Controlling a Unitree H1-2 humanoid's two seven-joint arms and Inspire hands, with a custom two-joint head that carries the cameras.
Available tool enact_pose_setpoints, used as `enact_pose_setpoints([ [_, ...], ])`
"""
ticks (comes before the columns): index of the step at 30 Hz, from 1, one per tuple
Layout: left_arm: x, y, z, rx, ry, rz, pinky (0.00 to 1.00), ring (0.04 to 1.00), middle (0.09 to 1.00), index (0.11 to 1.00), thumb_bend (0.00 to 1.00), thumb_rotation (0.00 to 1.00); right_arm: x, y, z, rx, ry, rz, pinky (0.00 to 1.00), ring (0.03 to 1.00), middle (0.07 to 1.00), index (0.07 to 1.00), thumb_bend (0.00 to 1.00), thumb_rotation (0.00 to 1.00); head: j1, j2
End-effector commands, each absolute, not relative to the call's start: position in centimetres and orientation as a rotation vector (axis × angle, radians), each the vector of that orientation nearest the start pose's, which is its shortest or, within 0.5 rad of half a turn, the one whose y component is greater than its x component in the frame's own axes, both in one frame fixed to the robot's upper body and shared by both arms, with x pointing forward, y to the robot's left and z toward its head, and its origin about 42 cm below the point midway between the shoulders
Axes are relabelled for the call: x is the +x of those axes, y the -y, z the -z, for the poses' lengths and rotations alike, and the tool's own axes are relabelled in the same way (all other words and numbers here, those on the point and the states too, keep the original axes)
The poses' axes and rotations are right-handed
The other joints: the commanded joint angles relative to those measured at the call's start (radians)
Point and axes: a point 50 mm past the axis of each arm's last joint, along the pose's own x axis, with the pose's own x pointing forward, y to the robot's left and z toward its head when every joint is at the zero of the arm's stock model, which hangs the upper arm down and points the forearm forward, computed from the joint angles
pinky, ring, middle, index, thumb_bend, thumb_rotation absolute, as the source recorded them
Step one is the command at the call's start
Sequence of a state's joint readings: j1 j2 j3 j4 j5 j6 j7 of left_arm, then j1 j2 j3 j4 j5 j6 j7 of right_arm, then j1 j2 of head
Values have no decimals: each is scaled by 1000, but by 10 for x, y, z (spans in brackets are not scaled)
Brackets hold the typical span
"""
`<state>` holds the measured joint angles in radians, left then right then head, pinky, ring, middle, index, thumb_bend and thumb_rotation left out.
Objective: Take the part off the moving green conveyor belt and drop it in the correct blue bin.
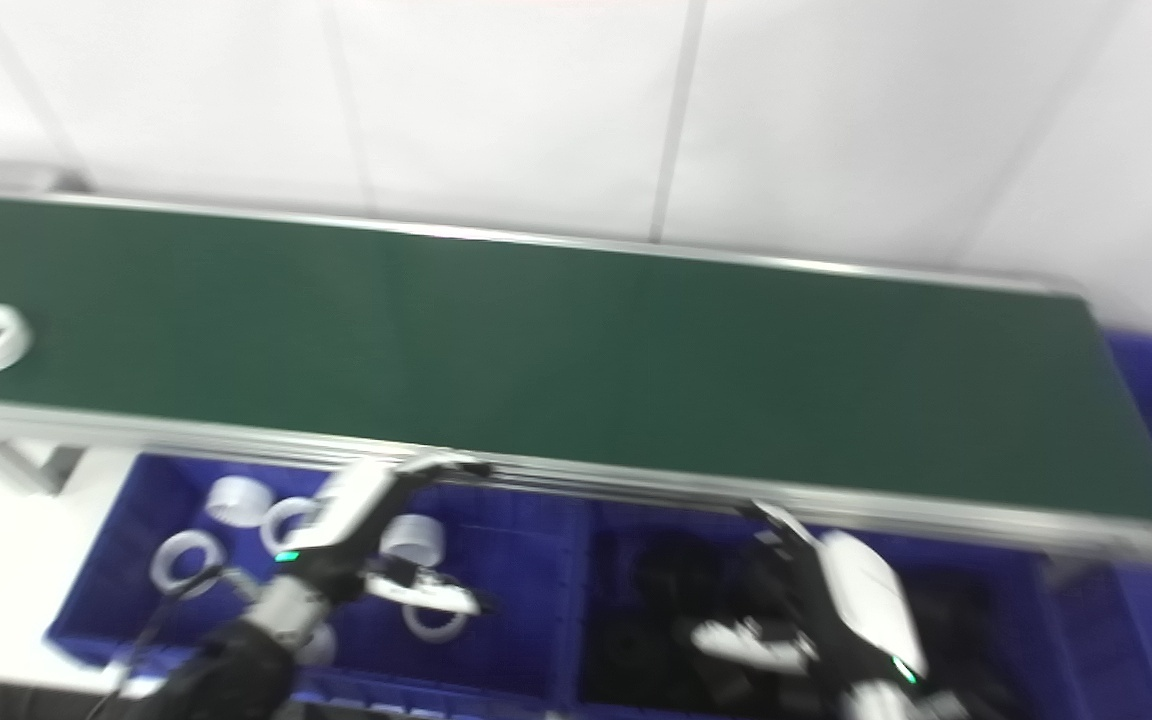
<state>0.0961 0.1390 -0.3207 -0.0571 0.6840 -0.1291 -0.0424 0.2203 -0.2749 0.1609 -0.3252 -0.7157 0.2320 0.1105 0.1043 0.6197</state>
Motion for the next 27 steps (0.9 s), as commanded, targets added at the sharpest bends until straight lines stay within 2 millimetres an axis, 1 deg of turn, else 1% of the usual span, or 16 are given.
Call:
enact_pose_setpoints([
  [1,238,-164,-88,791,190,366,855,859,820,779,813,377,211,260,-128,-954,-42,-112,520,611,664,811,841,279,-1,-6],
  [7,239,-160,-82,778,190,363,856,865,829,785,807,360,211,260,-128,-954,-46,-112,521,615,660,807,848,257,-22,-23],
  [10,239,-160,-79,774,190,363,863,869,833,788,804,357,211,260,-128,-958,-48,-113,546,625,663,806,848,253,-21,-29],
  [13,239,-160,-77,774,187,367,867,872,837,789,802,379,211,260,-127,-962,-42,-117,566,633,665,806,845,251,-18,-50],
  [16,238,-160,-74,774,183,368,870,872,836,790,800,389,211,259,-125,-961,-33,-119,541,620,661,803,853,204,-19,-70],
  [17,238,-160,-74,772,183,368,871,872,836,789,800,388,211,259,-125,-961,-33,-119,540,619,660,803,853,200,-19,-70],
  [18,238,-160,-73,772,184,368,867,870,834,788,802,387,210,258,-125,-958,-41,-117,542,620,661,802,854,202,-19,-95],
  [20,237,-160,-71,775,188,367,862,866,831,786,804,392,209,257,-124,-955,-53,-114,545,621,661,802,856,207,-18,-101],
  [23,237,-159,-68,769,180,367,861,863,830,783,809,397,208,257,-123,-951,-53,-113,549,621,660,800,860,194,-6,-129],
  [27,237,-158,-65,753,164,367,858,868,832,787,819,386,207,257,-122,-943,-76,-115,578,640,666,806,850,212,3,-140],
])
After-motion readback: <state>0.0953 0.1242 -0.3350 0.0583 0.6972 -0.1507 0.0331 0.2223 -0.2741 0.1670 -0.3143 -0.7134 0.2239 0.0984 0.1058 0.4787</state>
